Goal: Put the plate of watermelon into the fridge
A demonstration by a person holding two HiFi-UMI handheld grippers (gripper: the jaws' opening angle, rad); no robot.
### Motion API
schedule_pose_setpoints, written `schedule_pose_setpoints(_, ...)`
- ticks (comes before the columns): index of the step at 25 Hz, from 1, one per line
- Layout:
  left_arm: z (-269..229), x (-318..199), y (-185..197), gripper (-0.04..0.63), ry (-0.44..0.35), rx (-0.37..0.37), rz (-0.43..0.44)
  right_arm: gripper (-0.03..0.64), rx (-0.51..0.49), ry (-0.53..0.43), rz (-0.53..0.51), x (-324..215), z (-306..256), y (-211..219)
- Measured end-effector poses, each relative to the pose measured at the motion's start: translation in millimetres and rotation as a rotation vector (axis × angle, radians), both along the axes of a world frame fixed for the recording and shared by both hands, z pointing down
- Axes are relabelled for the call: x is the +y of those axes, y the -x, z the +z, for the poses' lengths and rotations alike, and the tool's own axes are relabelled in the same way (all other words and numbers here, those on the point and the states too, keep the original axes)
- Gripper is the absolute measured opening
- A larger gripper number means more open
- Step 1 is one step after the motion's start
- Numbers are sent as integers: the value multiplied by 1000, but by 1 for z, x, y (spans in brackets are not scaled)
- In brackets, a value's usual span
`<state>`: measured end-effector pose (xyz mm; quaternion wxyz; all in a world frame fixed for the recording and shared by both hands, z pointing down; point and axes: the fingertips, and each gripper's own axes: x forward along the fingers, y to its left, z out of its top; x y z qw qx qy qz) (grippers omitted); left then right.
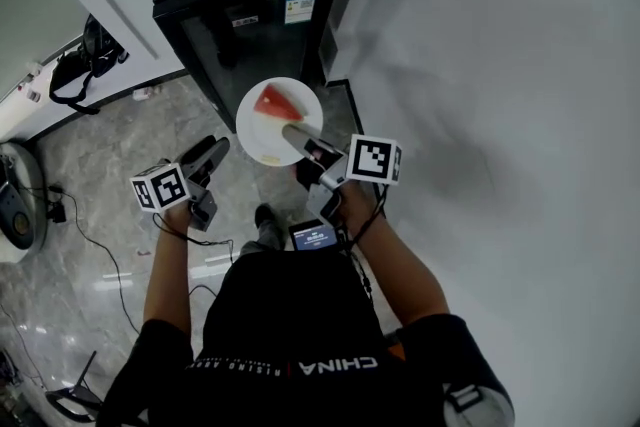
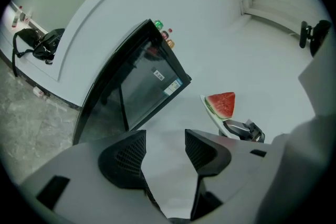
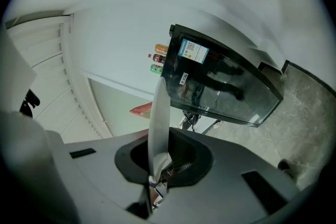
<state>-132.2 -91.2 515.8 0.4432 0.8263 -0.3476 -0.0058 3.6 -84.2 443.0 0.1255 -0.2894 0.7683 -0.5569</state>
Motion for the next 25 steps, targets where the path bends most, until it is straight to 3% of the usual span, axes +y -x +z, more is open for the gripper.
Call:
schedule_pose_setpoints(4,13,-31,19,266,-6,-38,-3,23,-34,5,24,-22,4,18)
schedule_pose_setpoints(15,1,-48,21,295,-36,-21,-14,23,-28,23,49,-33,0,16)
schedule_pose_setpoints(20,2,-51,26,295,-52,-65,-35,24,-54,19,33,-36,-10,17)
schedule_pose_setpoints(25,1,-85,50,303,-146,-168,-96,23,-80,7,28,-41,-14,9)
